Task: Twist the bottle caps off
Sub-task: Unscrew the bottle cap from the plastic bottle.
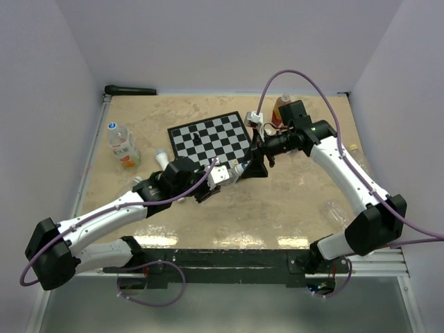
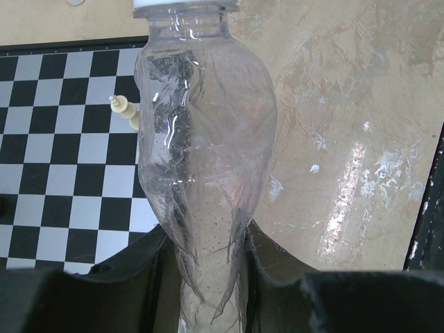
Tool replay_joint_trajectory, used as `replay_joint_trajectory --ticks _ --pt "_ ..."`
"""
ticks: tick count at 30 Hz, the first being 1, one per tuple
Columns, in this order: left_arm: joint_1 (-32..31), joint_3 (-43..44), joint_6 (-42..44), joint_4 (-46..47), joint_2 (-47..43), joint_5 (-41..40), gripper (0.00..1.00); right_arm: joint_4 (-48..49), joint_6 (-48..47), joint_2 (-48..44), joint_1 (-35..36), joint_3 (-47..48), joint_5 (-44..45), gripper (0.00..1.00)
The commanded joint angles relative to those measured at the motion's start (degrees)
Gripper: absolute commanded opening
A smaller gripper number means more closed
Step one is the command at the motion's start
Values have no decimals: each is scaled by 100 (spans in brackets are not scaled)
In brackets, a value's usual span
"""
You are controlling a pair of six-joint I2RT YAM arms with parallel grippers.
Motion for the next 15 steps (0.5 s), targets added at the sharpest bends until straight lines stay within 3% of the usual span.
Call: replay_joint_trajectory --ticks 1,5,12,15 --pt "-35 248 -46 327 -9 137 0 89 156 71 51 252 -143 80" --pt "-35 239 -46 345 -9 129 0 124 165 106 103 235 -152 69" --pt "-35 196 -11 354 -44 146 0 19 -107 63 147 182 -398 13" --pt "-26 99 165 319 -176 251 0 -340 -676 54 156 173 -442 0"
